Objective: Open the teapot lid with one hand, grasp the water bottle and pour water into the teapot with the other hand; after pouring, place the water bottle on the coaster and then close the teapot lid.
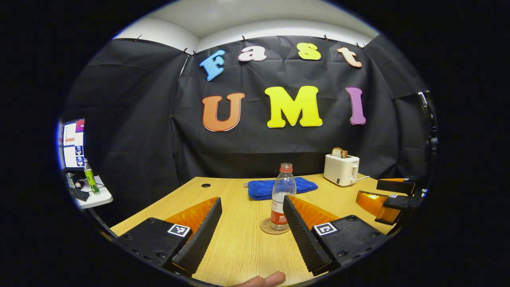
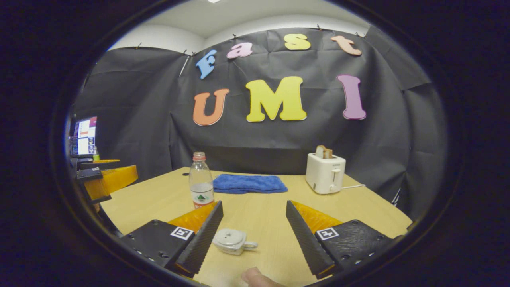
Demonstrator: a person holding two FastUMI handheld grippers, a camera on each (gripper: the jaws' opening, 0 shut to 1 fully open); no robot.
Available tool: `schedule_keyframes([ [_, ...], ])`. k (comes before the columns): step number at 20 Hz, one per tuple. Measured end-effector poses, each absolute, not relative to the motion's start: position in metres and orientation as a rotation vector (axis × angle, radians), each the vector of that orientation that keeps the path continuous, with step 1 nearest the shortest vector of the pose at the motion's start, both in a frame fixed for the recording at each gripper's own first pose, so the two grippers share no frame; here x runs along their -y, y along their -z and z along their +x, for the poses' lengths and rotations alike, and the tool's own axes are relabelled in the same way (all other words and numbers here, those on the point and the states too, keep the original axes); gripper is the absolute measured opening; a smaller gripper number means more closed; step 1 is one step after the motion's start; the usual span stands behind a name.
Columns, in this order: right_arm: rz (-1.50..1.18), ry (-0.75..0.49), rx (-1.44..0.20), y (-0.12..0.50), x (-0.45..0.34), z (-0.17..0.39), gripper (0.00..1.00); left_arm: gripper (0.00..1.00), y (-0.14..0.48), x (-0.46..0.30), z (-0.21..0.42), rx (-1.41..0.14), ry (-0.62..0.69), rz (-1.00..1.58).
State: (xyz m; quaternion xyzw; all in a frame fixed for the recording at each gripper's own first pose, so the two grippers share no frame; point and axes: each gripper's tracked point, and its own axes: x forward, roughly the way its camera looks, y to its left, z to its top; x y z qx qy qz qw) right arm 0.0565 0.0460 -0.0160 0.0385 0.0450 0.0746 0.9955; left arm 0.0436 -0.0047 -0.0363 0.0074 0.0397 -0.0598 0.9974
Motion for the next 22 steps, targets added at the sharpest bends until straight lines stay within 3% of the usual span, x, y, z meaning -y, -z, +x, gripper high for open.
schedule_keyframes([
  [7, 0.055, -0.050, -0.074, 0.002, 0.029, 0.021, 0.96, 0.96, 0.038, 0.015, 0.036, -0.086, 0.100, 0.024],
  [22, 0.055, -0.026, -0.058, 0.010, 0.071, 0.019, 0.95, 0.95, 0.053, 0.031, 0.036, -0.107, 0.080, 0.089],
])
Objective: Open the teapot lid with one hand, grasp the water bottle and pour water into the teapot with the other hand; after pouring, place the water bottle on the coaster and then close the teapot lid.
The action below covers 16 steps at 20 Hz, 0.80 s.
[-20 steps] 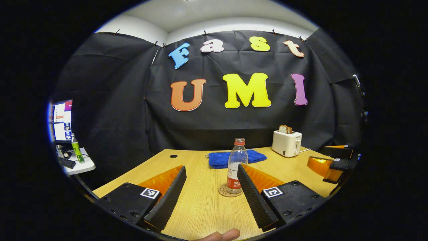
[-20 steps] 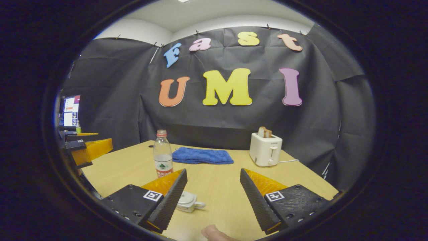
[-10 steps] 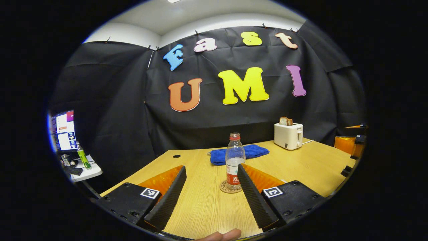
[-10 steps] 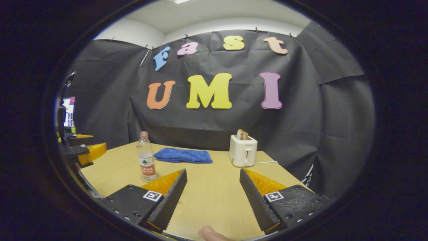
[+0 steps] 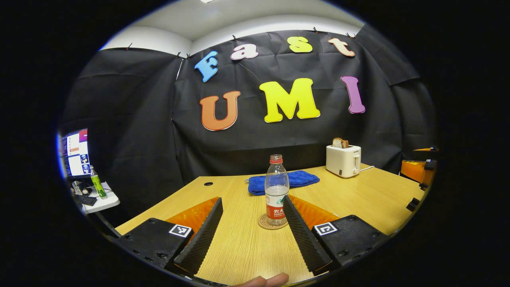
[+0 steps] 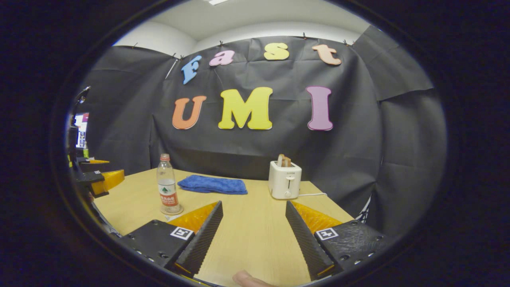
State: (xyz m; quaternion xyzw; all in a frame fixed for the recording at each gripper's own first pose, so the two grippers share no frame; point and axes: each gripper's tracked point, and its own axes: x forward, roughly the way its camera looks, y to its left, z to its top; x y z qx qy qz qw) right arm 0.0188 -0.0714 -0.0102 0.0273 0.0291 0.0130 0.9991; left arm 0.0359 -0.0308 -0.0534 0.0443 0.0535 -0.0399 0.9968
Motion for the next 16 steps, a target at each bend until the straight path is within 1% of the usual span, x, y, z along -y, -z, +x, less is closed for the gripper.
schedule_keyframes([
  [7, 0.066, 0.004, -0.050, 0.013, 0.082, 0.025, 0.95, 0.95, 0.055, 0.031, 0.036, -0.120, 0.092, 0.066],
  [8, 0.070, 0.005, -0.061, 0.017, 0.082, 0.027, 0.97, 0.95, 0.054, 0.030, 0.036, -0.119, 0.089, 0.061],
  [10, 0.081, 0.005, -0.070, 0.019, 0.083, 0.027, 0.95, 0.95, 0.053, 0.028, 0.036, -0.116, 0.086, 0.057],
  [15, 0.078, -0.004, -0.063, 0.016, 0.080, 0.025, 0.95, 0.95, 0.051, 0.032, 0.035, -0.107, 0.090, 0.055],
  [16, 0.076, -0.010, -0.063, 0.016, 0.077, 0.025, 0.97, 0.96, 0.051, 0.033, 0.035, -0.106, 0.094, 0.056],
])
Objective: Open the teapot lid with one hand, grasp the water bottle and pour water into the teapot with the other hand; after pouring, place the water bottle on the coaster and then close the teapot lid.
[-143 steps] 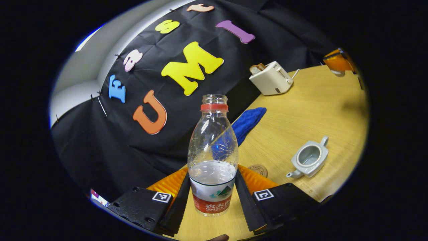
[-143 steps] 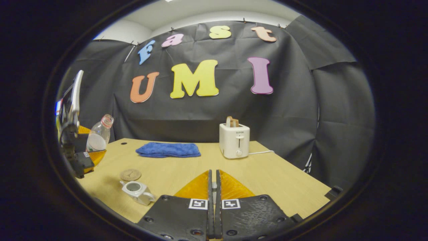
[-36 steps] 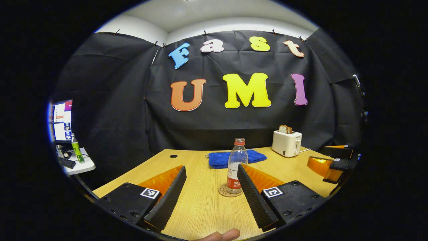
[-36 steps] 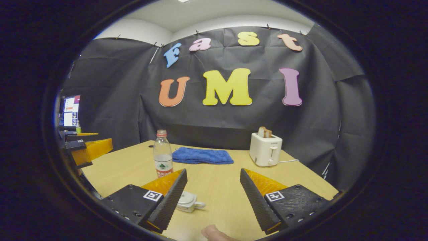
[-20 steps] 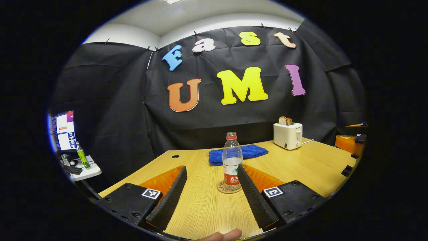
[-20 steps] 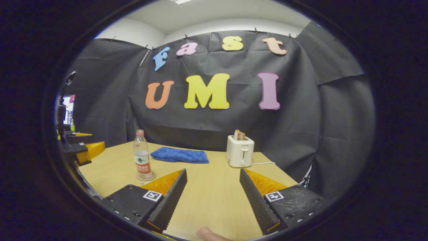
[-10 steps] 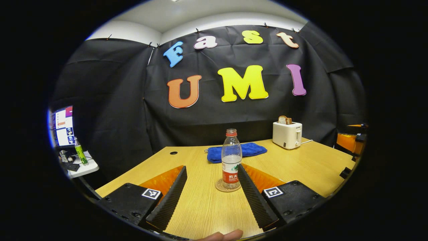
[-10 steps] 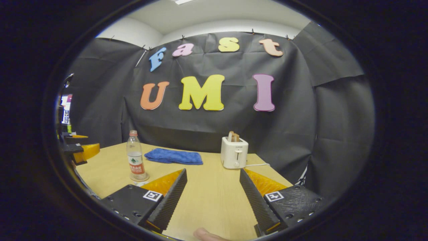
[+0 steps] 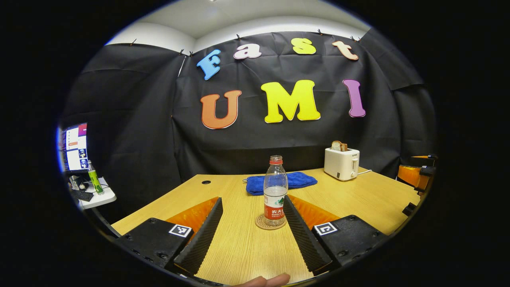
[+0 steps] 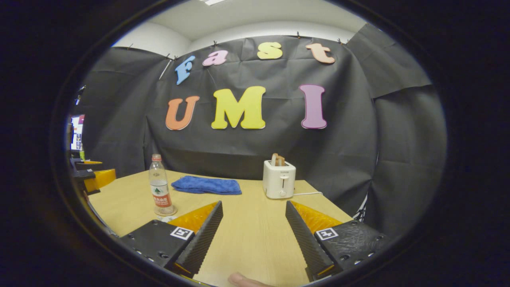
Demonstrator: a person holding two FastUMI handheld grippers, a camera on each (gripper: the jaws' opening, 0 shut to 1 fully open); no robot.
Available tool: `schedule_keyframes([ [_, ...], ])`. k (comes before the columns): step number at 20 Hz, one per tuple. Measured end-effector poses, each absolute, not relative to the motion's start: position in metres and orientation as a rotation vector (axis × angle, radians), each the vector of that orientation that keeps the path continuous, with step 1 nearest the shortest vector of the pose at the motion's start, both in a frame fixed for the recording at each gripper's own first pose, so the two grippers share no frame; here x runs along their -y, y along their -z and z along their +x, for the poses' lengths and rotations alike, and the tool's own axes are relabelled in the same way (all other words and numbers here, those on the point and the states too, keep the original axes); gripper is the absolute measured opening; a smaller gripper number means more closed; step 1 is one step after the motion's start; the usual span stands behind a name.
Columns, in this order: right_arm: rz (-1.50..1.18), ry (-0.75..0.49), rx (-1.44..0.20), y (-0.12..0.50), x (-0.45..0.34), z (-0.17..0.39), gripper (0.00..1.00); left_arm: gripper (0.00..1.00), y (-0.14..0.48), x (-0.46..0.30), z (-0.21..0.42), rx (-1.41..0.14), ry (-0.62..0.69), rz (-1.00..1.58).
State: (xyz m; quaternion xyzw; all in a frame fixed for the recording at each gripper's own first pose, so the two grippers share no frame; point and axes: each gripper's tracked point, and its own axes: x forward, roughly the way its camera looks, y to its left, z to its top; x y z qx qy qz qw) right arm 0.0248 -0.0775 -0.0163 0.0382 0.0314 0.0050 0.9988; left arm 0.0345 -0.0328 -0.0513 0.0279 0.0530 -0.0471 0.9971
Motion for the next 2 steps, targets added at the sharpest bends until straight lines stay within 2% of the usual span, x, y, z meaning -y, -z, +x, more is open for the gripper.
schedule_keyframes([
  [2, 0.070, -0.014, -0.064, 0.0165, 0.0754, 0.0258, 0.97, 0.95, 0.0513, 0.0360, 0.0348, -0.104, 0.100, 0.062],
])
